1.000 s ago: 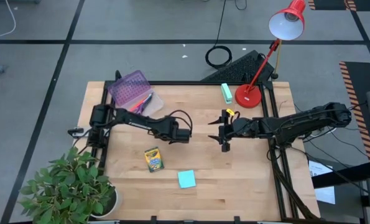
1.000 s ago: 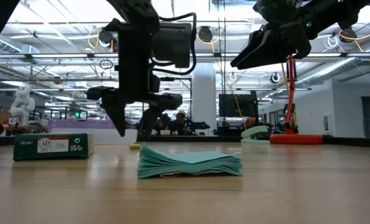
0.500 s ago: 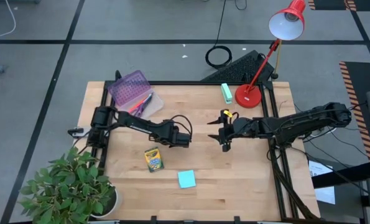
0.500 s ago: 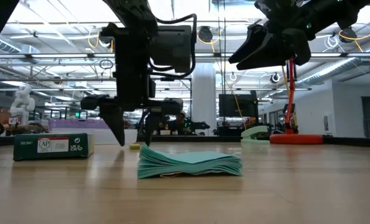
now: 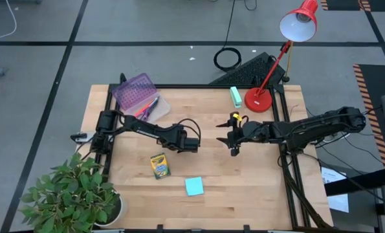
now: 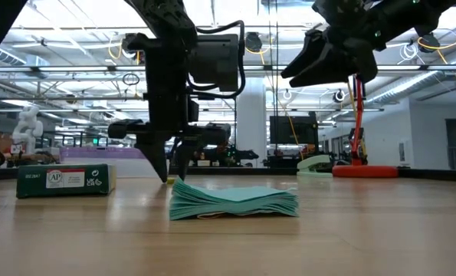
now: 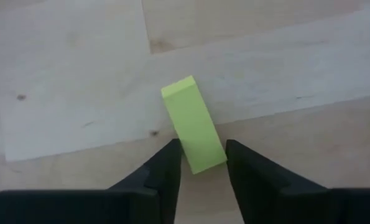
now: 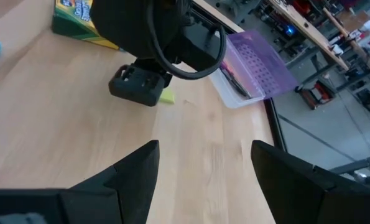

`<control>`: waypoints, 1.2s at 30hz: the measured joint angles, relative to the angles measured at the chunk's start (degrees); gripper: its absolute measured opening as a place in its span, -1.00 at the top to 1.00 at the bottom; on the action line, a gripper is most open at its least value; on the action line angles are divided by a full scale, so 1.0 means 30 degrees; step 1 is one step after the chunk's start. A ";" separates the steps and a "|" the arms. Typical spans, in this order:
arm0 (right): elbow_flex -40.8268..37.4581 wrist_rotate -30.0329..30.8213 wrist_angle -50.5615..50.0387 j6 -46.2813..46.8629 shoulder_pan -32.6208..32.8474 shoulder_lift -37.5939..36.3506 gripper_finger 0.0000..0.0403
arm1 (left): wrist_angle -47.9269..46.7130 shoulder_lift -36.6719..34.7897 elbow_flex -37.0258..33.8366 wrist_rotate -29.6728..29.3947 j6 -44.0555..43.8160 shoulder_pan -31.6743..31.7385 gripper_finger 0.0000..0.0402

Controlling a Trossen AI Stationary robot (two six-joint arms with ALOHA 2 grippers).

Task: Pack school essentials
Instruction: Put the yellow eraser into the purple supply box

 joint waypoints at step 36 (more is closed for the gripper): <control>0.0000 -0.0108 -0.1565 0.1507 0.0007 0.0000 -0.25 | -0.0705 -0.0382 -0.0074 -0.0248 0.1668 -0.0382 0.48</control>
